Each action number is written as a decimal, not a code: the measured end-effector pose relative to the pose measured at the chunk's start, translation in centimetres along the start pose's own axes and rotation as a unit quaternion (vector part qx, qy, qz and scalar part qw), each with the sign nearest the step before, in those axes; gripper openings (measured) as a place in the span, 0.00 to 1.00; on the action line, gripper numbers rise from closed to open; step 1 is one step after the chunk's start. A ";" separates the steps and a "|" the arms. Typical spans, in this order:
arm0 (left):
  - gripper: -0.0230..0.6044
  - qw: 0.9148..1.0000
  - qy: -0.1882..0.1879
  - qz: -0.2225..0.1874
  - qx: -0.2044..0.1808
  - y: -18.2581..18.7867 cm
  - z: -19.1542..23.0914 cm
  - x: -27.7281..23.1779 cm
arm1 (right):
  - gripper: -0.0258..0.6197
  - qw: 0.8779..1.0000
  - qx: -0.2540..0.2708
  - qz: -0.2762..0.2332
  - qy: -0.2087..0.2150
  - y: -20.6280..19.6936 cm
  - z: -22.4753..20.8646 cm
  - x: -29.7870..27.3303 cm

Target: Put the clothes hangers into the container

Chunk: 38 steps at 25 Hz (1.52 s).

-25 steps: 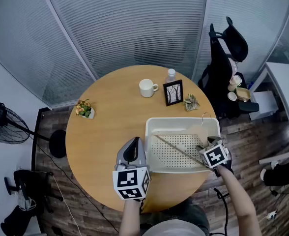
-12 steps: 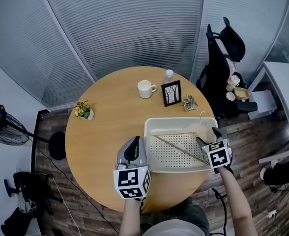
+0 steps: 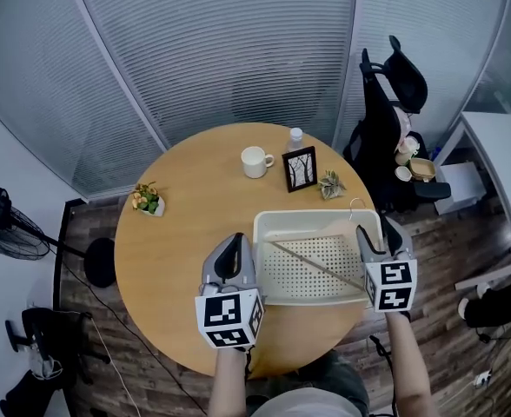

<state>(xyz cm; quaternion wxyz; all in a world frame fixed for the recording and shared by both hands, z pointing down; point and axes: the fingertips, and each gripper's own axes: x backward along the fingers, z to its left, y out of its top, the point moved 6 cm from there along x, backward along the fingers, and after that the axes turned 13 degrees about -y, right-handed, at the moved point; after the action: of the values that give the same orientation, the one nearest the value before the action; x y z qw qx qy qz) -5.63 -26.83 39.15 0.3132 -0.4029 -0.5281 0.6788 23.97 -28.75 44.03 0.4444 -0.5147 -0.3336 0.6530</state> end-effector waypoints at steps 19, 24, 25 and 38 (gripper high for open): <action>0.04 0.998 -0.012 -0.045 -0.038 3.4 -1.3 0.5 | 0.12 0.985 -0.109 -0.118 -0.059 3.8 -2.3 5.7; 0.04 0.998 -0.013 -0.052 -0.043 4.0 -1.5 0.7 | 0.08 0.983 -0.113 -0.130 -0.065 4.2 -2.6 6.4; 0.04 0.997 -0.013 -0.055 -0.045 4.1 -1.5 0.8 | 0.08 0.982 -0.114 -0.133 -0.066 4.3 -2.7 6.6; 0.04 0.996 -0.010 -0.070 -0.049 4.8 -1.4 1.7 | 0.08 0.979 -0.123 -0.149 -0.072 4.4 -3.1 7.9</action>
<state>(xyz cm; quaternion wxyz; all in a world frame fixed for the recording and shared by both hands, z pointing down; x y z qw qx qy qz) -5.19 -25.90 34.00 0.3348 -0.3729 -0.5905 0.6326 25.30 -23.25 36.37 0.4450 -0.4615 -0.5150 0.5690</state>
